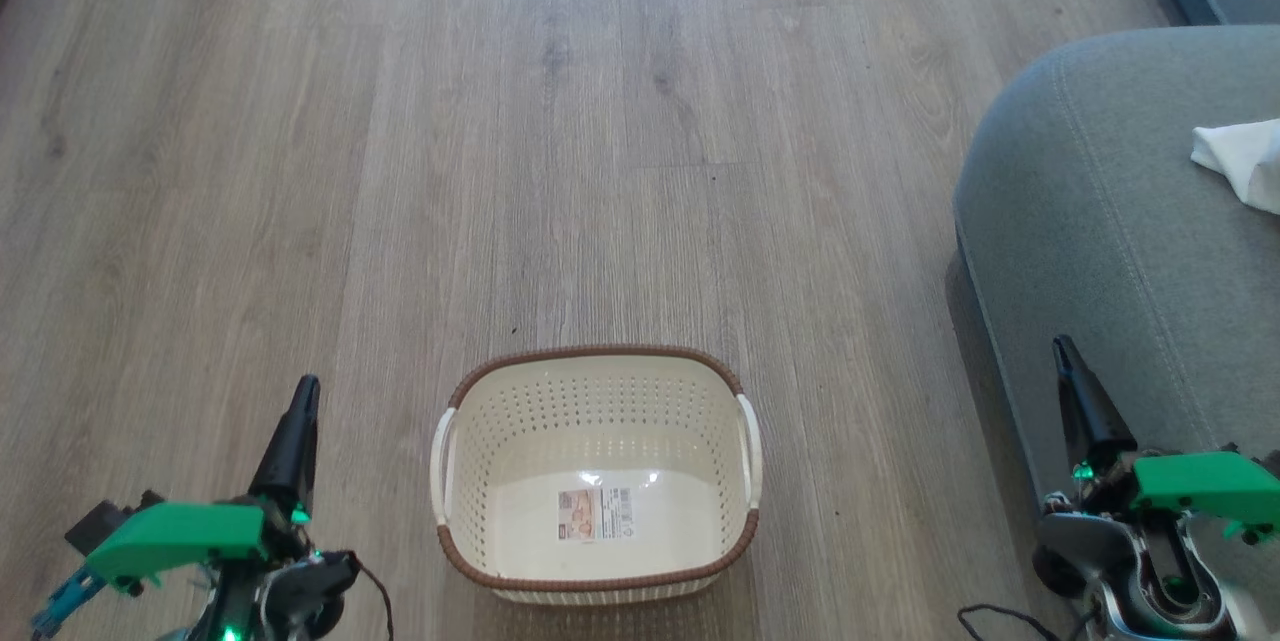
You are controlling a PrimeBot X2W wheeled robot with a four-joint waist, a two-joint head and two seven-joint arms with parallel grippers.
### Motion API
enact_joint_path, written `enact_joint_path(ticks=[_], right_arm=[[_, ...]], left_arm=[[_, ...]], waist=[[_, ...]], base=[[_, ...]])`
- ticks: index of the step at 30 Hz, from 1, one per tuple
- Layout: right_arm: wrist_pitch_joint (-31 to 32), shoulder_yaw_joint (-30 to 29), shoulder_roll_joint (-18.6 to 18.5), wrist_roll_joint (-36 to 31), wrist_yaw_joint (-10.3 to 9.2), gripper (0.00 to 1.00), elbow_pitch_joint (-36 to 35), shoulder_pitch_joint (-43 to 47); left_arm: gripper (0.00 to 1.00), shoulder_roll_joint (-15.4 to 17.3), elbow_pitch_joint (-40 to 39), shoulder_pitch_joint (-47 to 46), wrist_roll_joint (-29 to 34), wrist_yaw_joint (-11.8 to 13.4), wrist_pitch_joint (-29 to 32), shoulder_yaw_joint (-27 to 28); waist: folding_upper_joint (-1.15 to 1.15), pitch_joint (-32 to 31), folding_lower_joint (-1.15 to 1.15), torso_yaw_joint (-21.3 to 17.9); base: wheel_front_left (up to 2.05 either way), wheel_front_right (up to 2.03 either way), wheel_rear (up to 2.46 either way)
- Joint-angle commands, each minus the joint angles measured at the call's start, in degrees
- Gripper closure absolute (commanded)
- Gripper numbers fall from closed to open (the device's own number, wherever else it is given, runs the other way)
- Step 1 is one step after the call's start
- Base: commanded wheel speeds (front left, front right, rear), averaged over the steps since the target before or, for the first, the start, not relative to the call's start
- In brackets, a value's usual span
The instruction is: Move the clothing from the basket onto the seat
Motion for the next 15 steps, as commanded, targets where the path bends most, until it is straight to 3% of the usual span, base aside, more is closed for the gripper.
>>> enact_joint_path(ticks=[1, 15], right_arm=[[0.23, 1.01, -0.2, 0.35, 0.01, 1.0, -2.25, -1.73], [0.23, 1.01, -0.2, 0.35, 0.01, 1.0, -2.25, -1.73]], left_arm=[[1.0, 0.79, -1.9, -2.75, -0.38, -0.53, 0.43, 1.92], [1.0, 0.79, -1.9, -2.75, -0.38, -0.53, 0.43, 1.92]], waist=[[0.0, 0.0, 0.0, 0.0], [0.0, 0.0, 0.0, 0.0]], base=[[0.0, 0.0, 0.0], [0.0, 0.0, 0.0]])
